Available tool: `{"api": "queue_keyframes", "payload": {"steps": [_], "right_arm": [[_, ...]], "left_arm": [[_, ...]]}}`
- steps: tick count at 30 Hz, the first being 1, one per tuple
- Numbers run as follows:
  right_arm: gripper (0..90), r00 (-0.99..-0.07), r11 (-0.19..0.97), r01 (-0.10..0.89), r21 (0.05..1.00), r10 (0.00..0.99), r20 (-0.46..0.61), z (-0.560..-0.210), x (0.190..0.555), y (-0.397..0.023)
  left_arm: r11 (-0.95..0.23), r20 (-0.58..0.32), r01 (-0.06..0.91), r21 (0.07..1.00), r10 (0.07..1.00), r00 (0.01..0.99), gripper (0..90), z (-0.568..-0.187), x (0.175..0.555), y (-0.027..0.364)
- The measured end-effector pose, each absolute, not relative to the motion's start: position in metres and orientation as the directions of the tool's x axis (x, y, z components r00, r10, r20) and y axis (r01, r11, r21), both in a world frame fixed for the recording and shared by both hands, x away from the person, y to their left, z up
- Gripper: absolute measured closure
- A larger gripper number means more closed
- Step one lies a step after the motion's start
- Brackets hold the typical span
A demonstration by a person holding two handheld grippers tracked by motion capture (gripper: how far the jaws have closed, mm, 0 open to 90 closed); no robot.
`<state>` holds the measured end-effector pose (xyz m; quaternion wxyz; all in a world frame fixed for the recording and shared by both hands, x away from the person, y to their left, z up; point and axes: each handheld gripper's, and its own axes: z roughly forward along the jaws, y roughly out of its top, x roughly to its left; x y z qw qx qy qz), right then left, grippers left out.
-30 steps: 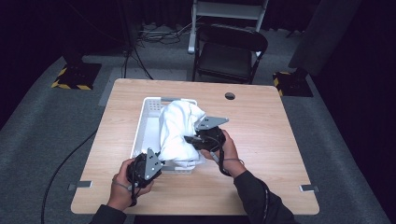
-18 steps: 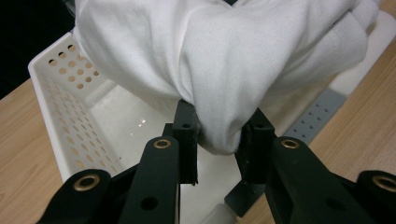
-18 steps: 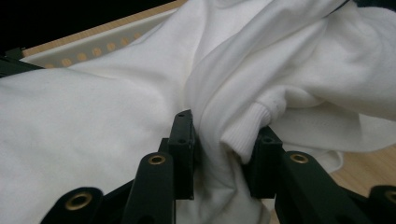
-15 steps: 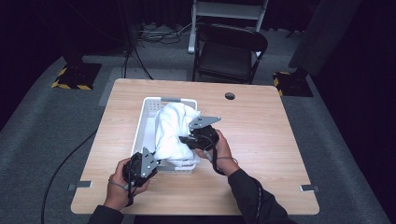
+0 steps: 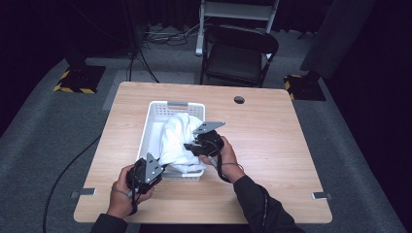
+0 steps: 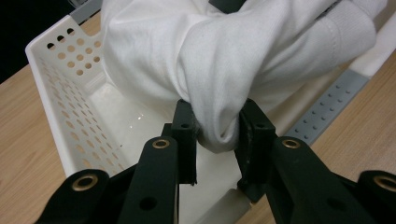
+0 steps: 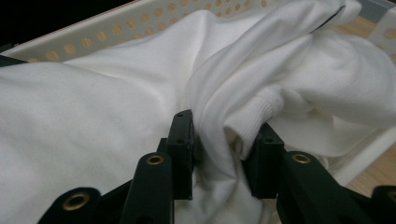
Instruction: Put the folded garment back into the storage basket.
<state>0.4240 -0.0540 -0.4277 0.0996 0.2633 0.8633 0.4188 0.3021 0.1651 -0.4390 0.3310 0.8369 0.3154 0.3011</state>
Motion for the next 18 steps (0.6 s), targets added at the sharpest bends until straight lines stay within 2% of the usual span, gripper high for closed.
{"api": "queue_keyframes", "payload": {"steps": [18], "right_arm": [[63.0,-0.827,0.522,0.401,0.753,0.560,0.053,-0.4336,0.4274,-0.0503]], "left_arm": [[-0.563,0.264,0.338,0.754,0.731,0.629,68.5,-0.4363,0.3021,0.1651]]}}
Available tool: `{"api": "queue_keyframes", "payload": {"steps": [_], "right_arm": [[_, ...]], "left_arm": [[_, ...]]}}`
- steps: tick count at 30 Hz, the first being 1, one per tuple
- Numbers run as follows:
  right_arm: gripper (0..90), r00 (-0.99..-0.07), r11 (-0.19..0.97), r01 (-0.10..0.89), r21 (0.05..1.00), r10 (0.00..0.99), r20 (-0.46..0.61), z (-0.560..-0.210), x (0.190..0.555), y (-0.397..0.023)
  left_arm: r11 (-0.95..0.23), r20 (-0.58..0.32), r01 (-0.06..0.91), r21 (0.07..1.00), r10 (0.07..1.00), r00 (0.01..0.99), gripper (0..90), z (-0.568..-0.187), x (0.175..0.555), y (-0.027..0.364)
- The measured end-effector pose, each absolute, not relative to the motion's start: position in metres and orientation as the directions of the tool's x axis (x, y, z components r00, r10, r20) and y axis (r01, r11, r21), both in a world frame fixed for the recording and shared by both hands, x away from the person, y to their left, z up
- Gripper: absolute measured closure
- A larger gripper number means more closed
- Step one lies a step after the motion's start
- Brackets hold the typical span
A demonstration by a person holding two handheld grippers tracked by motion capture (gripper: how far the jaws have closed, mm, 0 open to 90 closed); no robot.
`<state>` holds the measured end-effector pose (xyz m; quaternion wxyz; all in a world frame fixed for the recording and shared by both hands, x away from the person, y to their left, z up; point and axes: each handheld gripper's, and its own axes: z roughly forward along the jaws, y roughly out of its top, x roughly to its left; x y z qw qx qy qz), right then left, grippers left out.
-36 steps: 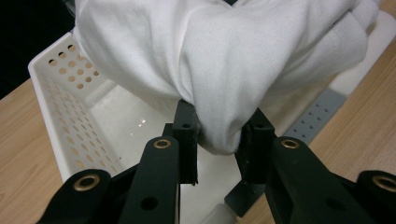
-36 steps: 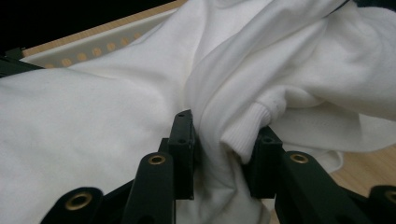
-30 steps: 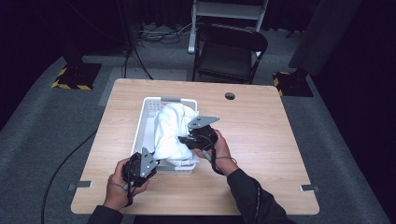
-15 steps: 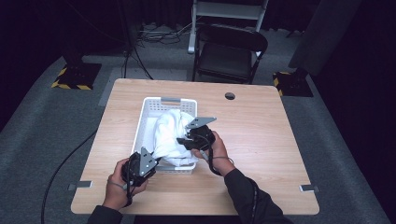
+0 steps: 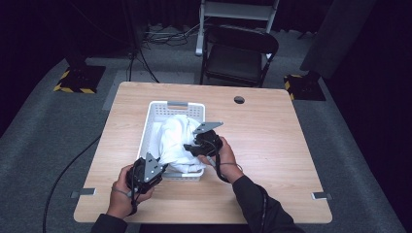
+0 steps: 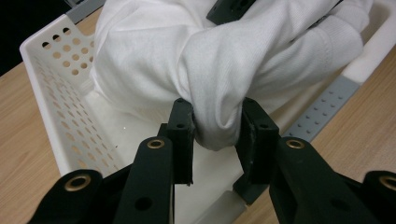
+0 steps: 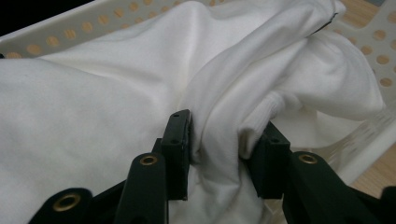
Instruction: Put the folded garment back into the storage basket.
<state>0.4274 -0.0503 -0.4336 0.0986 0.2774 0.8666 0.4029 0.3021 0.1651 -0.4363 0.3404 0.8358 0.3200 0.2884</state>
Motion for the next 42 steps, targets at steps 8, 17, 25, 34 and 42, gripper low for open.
{"api": "queue_keyframes", "payload": {"steps": [8,17,25,34,42], "right_arm": [[62.2,-0.825,0.529,0.408,0.744,0.563,0.052,-0.436,0.429,-0.050],[60.7,-0.822,0.532,0.413,0.740,0.567,0.052,-0.437,0.429,-0.050],[56.3,-0.827,0.555,0.407,0.726,0.561,0.034,-0.439,0.428,-0.049],[46.4,-0.833,0.580,0.388,0.716,0.553,0.003,-0.440,0.424,-0.047],[28.7,-0.860,0.651,0.330,0.684,0.505,-0.067,-0.441,0.416,-0.040]], "left_arm": [[-0.552,0.244,0.344,0.760,0.733,0.635,66.2,-0.435,0.302,0.165],[-0.534,0.217,0.354,0.768,0.737,0.641,62.2,-0.433,0.302,0.166],[-0.503,0.164,0.362,0.785,0.732,0.662,53.4,-0.428,0.299,0.165],[-0.496,0.132,0.357,0.791,0.709,0.693,40.8,-0.425,0.294,0.160],[-0.501,0.131,0.356,0.789,0.703,0.699,21.1,-0.430,0.290,0.154]]}}
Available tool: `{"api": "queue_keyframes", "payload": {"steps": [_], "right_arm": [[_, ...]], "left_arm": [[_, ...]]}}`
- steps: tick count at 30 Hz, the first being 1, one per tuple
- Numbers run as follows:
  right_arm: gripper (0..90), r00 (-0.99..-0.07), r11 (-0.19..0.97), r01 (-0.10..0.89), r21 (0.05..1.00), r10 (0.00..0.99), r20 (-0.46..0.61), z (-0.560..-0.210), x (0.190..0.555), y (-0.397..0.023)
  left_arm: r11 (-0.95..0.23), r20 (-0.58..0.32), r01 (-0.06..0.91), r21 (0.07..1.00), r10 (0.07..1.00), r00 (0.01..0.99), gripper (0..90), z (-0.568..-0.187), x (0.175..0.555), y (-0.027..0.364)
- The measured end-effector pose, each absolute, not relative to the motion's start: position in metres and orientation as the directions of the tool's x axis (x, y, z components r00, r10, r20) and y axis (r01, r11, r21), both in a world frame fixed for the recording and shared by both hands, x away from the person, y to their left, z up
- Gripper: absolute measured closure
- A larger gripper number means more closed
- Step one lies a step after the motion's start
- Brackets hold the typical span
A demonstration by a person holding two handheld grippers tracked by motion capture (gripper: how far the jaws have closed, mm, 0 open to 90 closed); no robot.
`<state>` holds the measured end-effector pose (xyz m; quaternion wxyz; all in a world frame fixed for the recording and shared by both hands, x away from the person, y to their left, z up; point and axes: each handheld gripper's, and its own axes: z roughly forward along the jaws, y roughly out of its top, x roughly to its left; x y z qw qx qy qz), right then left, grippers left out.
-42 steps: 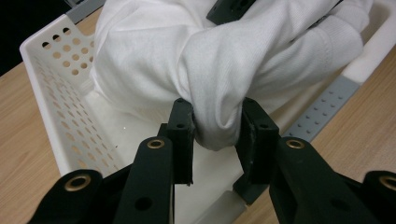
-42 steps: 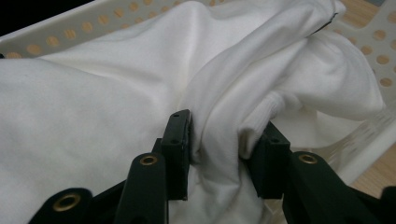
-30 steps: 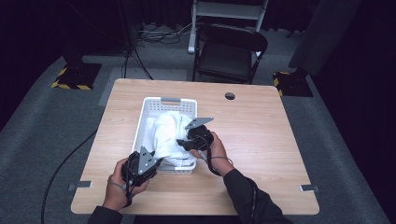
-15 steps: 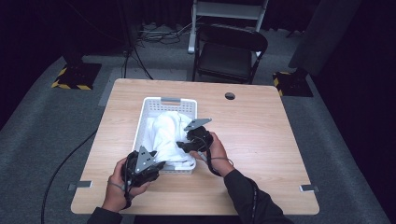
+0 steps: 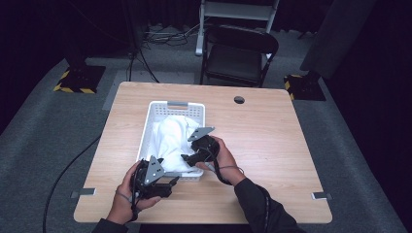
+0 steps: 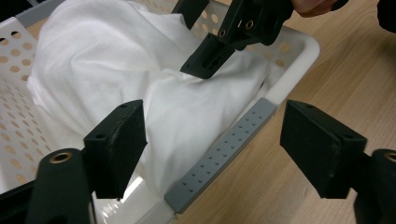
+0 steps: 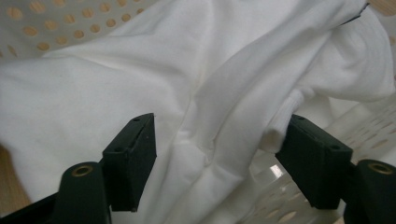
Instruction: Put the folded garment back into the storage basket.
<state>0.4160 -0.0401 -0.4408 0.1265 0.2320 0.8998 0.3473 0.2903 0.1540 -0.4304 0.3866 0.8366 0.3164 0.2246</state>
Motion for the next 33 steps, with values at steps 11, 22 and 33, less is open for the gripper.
{"api": "queue_keyframes", "payload": {"steps": [11,22,33], "right_arm": [[15.5,-0.883,0.673,0.303,0.675,0.465,-0.066,-0.438,0.410,-0.042],[7.4,-0.890,0.647,0.289,0.705,0.454,-0.051,-0.431,0.404,-0.052],[4.9,-0.901,0.653,0.235,0.720,0.424,-0.090,-0.428,0.396,-0.063]], "left_arm": [[-0.529,0.146,0.331,0.781,0.670,0.728,8.1,-0.435,0.284,0.146],[-0.549,0.150,0.311,0.776,0.640,0.754,2.5,-0.436,0.276,0.136],[-0.566,0.179,0.278,0.776,0.621,0.763,1.8,-0.437,0.267,0.127]]}}
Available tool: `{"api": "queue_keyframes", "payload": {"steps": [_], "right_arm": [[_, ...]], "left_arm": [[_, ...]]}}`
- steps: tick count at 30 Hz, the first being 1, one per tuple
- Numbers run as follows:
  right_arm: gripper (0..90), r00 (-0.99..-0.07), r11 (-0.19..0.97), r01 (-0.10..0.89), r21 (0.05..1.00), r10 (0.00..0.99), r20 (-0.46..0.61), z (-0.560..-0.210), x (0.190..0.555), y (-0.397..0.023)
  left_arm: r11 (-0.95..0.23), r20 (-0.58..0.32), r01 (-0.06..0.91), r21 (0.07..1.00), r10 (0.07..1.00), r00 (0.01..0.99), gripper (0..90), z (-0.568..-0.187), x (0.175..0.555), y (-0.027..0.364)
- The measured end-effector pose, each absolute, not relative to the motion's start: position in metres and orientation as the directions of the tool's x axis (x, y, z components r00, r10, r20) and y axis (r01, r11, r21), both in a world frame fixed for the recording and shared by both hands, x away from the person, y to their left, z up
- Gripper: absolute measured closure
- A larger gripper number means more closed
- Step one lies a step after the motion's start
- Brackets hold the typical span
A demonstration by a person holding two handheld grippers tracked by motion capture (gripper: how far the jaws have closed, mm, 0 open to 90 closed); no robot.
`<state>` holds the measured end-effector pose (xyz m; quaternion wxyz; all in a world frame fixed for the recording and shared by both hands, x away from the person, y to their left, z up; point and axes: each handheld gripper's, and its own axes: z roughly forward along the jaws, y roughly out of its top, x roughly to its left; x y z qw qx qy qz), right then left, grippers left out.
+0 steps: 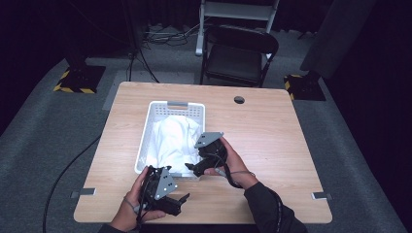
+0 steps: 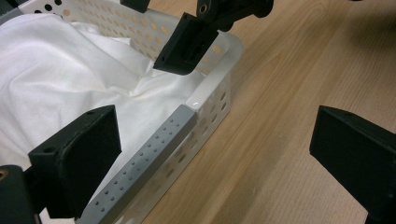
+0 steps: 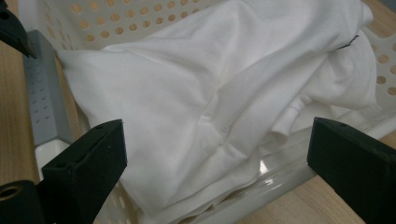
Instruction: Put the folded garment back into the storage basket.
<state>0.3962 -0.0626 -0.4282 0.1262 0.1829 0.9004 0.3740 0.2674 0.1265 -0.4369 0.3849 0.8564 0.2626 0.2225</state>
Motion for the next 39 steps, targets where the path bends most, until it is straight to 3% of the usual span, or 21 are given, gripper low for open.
{"api": "queue_keyframes", "payload": {"steps": [16,39], "right_arm": [[4.7,-0.895,0.682,0.202,0.703,0.419,-0.150,-0.427,0.386,-0.086],[4.0,-0.895,0.695,0.167,0.700,0.404,-0.188,-0.424,0.369,-0.114]], "left_arm": [[-0.594,0.217,0.215,0.775,0.569,0.793,2.6,-0.438,0.255,0.114],[-0.655,0.202,0.216,0.724,0.501,0.841,3.4,-0.455,0.253,0.100]]}}
